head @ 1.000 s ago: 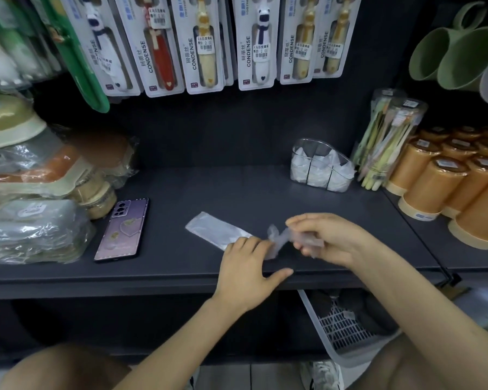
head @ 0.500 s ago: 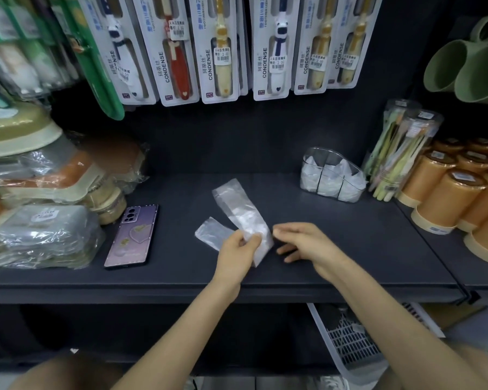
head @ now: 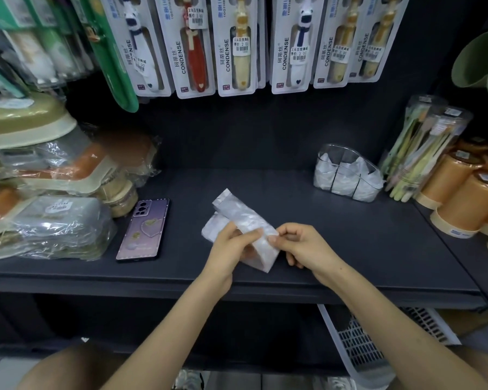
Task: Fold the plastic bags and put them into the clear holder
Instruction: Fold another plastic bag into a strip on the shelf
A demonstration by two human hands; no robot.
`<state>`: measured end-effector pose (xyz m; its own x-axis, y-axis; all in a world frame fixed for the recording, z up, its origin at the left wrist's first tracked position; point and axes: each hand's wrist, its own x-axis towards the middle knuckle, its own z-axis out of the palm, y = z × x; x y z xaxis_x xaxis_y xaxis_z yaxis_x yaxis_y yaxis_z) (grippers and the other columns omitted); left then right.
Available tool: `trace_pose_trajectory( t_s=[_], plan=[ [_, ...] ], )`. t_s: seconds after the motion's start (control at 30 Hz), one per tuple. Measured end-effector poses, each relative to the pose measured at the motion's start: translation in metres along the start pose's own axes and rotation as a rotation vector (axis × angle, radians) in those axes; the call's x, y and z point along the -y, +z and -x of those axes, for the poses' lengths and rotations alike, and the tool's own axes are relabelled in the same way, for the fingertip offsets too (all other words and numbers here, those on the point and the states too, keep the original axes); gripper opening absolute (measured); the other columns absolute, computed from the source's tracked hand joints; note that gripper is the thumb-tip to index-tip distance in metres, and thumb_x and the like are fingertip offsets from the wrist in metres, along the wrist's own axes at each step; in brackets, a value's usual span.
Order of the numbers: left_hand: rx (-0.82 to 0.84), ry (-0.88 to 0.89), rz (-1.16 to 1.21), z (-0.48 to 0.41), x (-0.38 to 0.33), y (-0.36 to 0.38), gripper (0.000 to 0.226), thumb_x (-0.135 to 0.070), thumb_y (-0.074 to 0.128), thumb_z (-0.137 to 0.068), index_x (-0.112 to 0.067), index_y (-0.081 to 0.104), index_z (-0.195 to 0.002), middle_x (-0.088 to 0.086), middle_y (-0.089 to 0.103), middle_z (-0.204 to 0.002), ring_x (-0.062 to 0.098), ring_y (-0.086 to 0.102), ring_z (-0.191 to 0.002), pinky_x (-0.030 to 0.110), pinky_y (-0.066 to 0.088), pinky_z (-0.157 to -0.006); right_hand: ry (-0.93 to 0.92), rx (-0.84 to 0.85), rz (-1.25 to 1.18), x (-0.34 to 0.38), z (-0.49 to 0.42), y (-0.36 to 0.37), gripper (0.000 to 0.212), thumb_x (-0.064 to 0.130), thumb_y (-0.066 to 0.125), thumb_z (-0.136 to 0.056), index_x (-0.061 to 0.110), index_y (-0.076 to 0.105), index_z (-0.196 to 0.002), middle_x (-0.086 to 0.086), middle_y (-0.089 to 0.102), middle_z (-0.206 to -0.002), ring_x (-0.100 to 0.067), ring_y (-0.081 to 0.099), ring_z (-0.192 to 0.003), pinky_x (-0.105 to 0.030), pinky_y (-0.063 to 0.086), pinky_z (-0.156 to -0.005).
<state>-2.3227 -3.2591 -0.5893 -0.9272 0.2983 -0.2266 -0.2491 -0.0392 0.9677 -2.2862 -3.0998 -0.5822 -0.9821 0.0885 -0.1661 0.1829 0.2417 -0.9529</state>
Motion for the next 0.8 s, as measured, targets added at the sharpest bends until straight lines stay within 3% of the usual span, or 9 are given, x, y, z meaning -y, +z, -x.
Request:
trace_pose_trajectory(
  t_s=[0.1, 0.2, 0.3, 0.4, 0.5, 0.63, 0.73, 0.8],
  plan=[
    [-0.044, -0.008, 0.115, -0.008, -0.004, -0.013, 0.021, -0.015, 0.061, -0.092, -0.002, 0.061, -0.108, 0.015, 0.070, -0.103, 0.023, 0.070, -0.093, 0.027, 0.057, -0.071, 0.027, 0.047, 0.065, 0.001, -0.004, 0.001, 0.012, 0.014, 0.063, -0.092, 0.005, 0.065, -0.085, 0.005, 0.055, -0.052, -0.007, 0.038, -0.040, -0.015, 0.032, -0.043],
    [-0.094, -0.045, 0.171, -0.017, -0.007, -0.025, 0.022, -0.019, 0.058, -0.094, -0.011, 0.061, -0.114, 0.010, 0.071, -0.106, 0.021, 0.071, -0.093, 0.030, 0.057, -0.073, 0.058, 0.079, 0.138, 0.002, -0.009, 0.002, 0.013, 0.013, 0.063, -0.091, 0.009, 0.065, -0.079, 0.002, 0.053, -0.053, -0.003, 0.038, -0.041, -0.017, 0.034, -0.047],
    [-0.157, -0.103, 0.175, -0.030, -0.006, -0.033, 0.022, -0.014, 0.057, -0.095, -0.008, 0.058, -0.116, 0.013, 0.069, -0.109, 0.024, 0.070, -0.094, 0.031, 0.059, -0.071, 0.056, 0.049, 0.269, 0.000, -0.015, 0.003, 0.012, 0.015, 0.066, -0.088, 0.010, 0.067, -0.077, 0.005, 0.055, -0.059, -0.001, 0.044, -0.049, -0.019, 0.037, -0.057],
    [-0.263, -0.085, 0.080, -0.042, -0.005, -0.035, 0.028, -0.006, 0.059, -0.091, -0.005, 0.055, -0.119, 0.014, 0.066, -0.110, 0.026, 0.069, -0.095, 0.028, 0.059, -0.067, 0.056, 0.031, 0.360, -0.003, -0.018, 0.002, 0.015, 0.019, 0.068, -0.086, 0.008, 0.069, -0.076, 0.004, 0.059, -0.064, -0.008, 0.051, -0.062, -0.027, 0.042, -0.067],
    [-0.321, -0.019, -0.061, -0.052, -0.004, -0.035, 0.037, -0.001, 0.061, -0.089, -0.006, 0.051, -0.124, 0.011, 0.065, -0.099, 0.026, 0.068, -0.093, 0.031, 0.059, -0.072, 0.060, 0.048, 0.434, -0.002, -0.019, 0.003, 0.017, 0.020, 0.069, -0.085, 0.005, 0.070, -0.076, 0.003, 0.062, -0.067, -0.011, 0.054, -0.066, -0.032, 0.046, -0.070],
    [-0.386, 0.000, -0.173, -0.060, -0.004, -0.038, 0.038, 0.002, 0.063, -0.084, -0.008, 0.054, -0.119, 0.008, 0.064, -0.085, 0.023, 0.064, -0.074, 0.038, 0.057, -0.080, 0.069, 0.058, 0.454, 0.000, -0.021, 0.002, 0.020, 0.025, 0.072, -0.083, 0.006, 0.071, -0.078, 0.006, 0.058, -0.064, -0.010, 0.052, -0.064, -0.032, 0.044, -0.067],
    [-0.408, 0.085, -0.364, -0.059, 0.002, -0.041, 0.035, 0.001, 0.061, -0.083, -0.009, 0.055, -0.116, 0.003, 0.063, -0.072, 0.026, 0.064, -0.076, 0.040, 0.055, -0.084, 0.027, 0.048, 0.593, 0.001, -0.019, 0.001, 0.020, 0.033, 0.071, -0.082, 0.016, 0.069, -0.091, 0.011, 0.057, -0.071, -0.006, 0.052, -0.066, -0.026, 0.043, -0.065],
    [-0.399, 0.141, -0.481, -0.058, 0.007, -0.042, 0.036, -0.001, 0.060, -0.085, -0.009, 0.056, -0.120, -0.002, 0.061, -0.073, 0.023, 0.064, -0.078, 0.032, 0.052, -0.078, -0.049, -0.011, 0.759, -0.003, -0.016, 0.002, 0.033, 0.040, 0.069, -0.082, 0.024, 0.063, -0.110, 0.010, 0.056, -0.088, -0.008, 0.053, -0.078, -0.022, 0.042, -0.066]
  ],
)
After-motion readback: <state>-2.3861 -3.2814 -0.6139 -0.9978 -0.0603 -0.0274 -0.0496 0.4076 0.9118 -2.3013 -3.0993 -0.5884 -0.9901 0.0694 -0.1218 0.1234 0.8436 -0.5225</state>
